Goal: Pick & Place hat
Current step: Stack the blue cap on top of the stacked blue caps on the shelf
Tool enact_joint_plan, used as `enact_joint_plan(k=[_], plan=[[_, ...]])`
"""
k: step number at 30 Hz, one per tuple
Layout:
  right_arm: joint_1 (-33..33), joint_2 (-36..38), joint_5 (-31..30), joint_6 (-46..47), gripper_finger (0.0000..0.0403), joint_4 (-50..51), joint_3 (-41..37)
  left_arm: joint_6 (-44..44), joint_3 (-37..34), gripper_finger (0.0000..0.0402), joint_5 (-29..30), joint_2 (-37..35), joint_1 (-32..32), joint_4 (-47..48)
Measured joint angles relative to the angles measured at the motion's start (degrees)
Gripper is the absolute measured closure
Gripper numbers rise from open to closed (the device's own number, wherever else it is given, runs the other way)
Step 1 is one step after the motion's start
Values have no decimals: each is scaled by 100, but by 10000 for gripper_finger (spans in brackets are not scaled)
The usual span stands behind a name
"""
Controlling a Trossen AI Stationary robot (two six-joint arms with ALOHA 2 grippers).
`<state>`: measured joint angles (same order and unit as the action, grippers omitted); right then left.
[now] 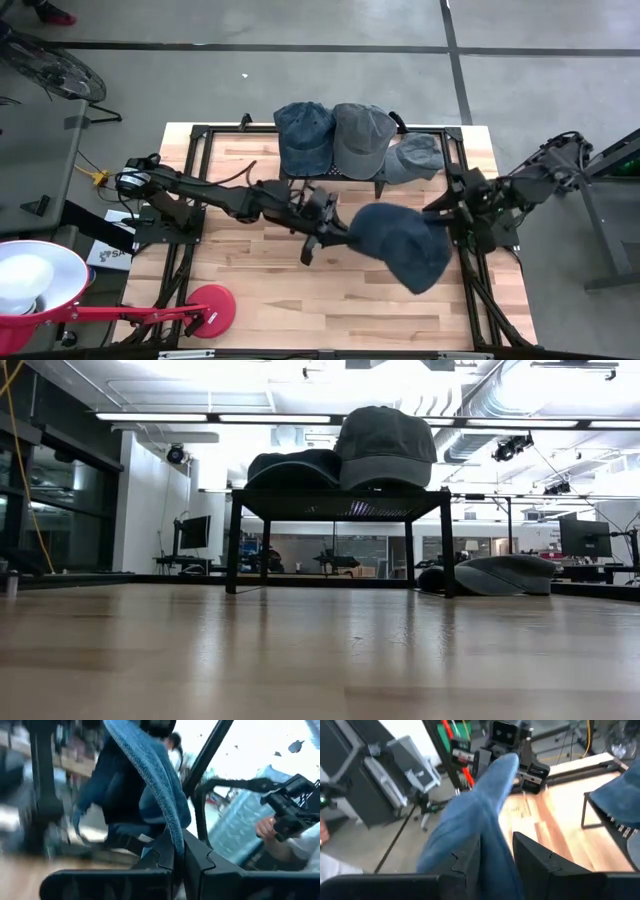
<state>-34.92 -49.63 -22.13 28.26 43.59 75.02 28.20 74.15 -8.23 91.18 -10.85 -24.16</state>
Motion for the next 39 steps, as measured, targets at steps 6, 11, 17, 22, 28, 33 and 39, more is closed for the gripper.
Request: enact_joint_plan(k=[6,11,17,22,28,33,39], plan=[[2,76,-403,-430,305,-392,0,-1118,0,396,972,-11,-4,-585],[2,209,-796,-775,316,-526,0,-1810,-3,396,1744,-166,-7,-519],[-2,395,-894,-829,319,-489,0,-2886,-2,396,2667,-652,-3,-657],[-2,427,-1042,-1032,320,-547,0,-3635,0,396,2852,-1028,2,-882],[1,140,-1310,-2218,320,-1605,-217,-4363,15,396,2349,-1187,7,-1970],[16,-174,-1434,-3303,320,-2755,-249,-4715,9,396,2205,-1180,2,-2495],[542,-723,-1555,-4069,320,-4390,-245,-4428,10,396,1698,-1206,203,-2605]])
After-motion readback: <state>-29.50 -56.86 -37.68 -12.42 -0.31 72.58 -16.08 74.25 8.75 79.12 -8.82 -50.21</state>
